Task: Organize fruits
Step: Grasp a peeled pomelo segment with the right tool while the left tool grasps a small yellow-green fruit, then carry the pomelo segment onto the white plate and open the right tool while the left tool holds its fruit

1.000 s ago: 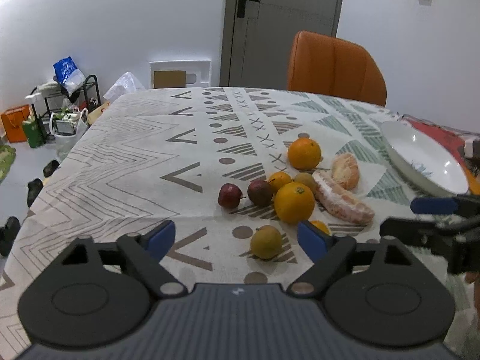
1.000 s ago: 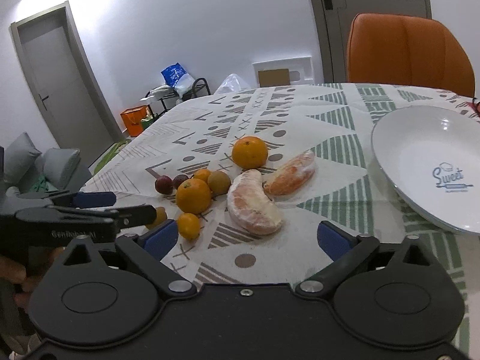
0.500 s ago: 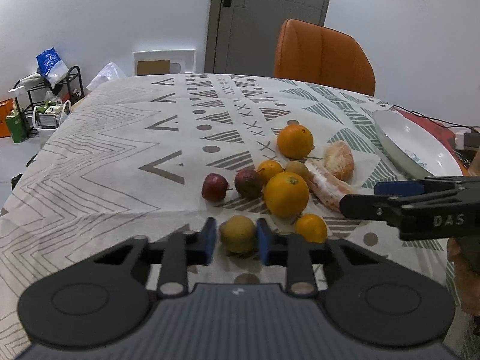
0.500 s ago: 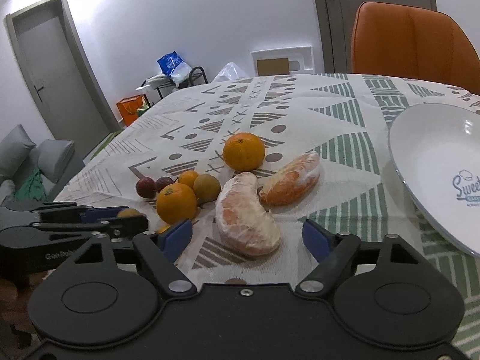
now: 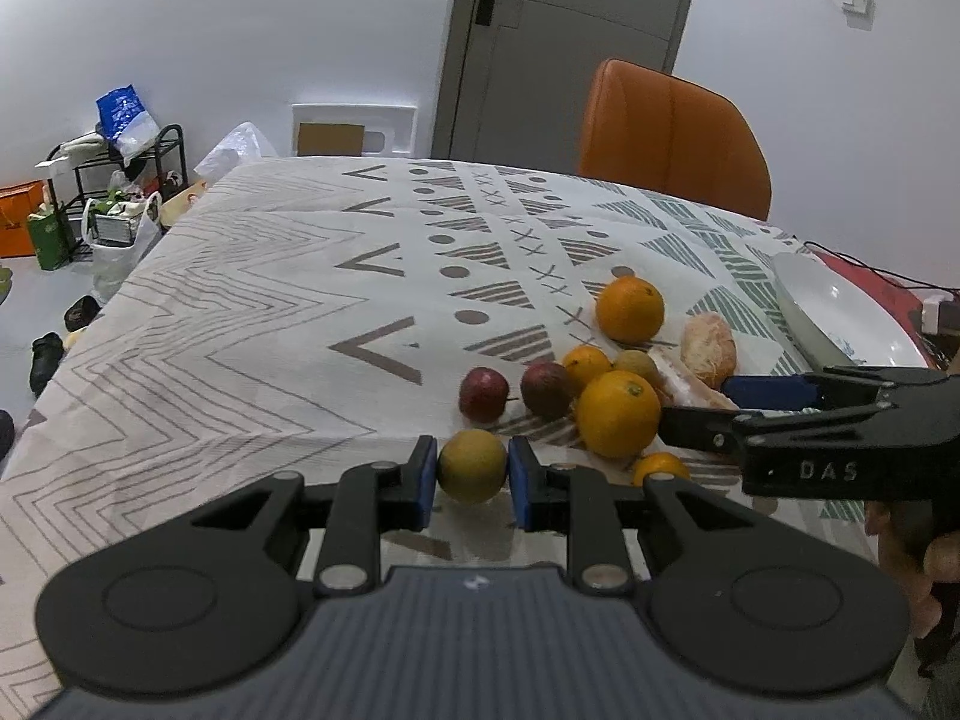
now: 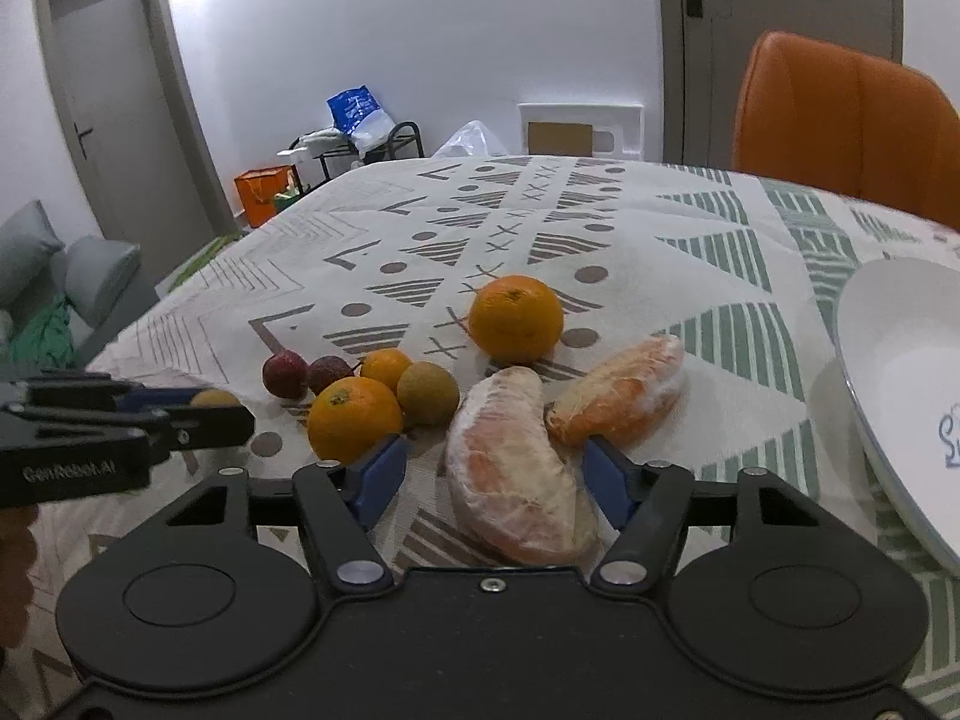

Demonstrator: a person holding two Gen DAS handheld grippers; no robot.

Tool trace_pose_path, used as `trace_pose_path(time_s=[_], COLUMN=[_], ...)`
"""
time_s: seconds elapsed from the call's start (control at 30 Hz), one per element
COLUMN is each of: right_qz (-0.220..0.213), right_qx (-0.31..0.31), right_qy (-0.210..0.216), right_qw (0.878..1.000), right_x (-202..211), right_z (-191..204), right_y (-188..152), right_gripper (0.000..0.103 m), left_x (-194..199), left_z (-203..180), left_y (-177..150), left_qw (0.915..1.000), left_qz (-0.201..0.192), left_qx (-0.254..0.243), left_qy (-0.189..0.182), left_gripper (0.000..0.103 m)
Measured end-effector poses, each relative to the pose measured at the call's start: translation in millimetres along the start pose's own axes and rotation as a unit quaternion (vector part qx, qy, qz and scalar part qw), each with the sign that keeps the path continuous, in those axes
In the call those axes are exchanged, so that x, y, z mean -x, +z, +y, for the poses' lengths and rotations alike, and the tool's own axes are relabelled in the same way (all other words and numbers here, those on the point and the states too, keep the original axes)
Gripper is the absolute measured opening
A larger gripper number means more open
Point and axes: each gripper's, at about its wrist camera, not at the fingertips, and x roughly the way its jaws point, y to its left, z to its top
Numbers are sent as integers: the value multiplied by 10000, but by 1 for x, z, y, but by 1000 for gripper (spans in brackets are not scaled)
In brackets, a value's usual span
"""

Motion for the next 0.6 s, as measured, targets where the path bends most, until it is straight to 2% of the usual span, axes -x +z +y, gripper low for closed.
trace_pose_path(time_s=[0.1, 0.13, 0.17, 0.33, 0.6], right_qz=[-52, -65, -78, -131, -326], right_qx=[247, 320, 379, 358, 194], right_qy=[-146, -235, -284, -52, 43], right_qw=[9996, 9992, 9988, 9993, 9993], right_x=[-1, 0, 1, 13, 31], right_z=[7, 8, 8, 4, -5], right_y=[-3, -4, -4, -9, -12], right_gripper=[56, 47, 43, 38, 38], left_x=[0, 1, 2, 6, 9], left_z=[2, 2, 2, -3, -20], left_y=[-1, -1, -1, 1, 6], left_qw=[10000, 10000, 10000, 10000, 9998], left_qz=[19, 23, 17, -37, -106], left_qx=[50, 57, 50, -15, -188], left_qy=[74, 76, 79, 51, -25], left_gripper=[24, 24, 24, 24, 24])
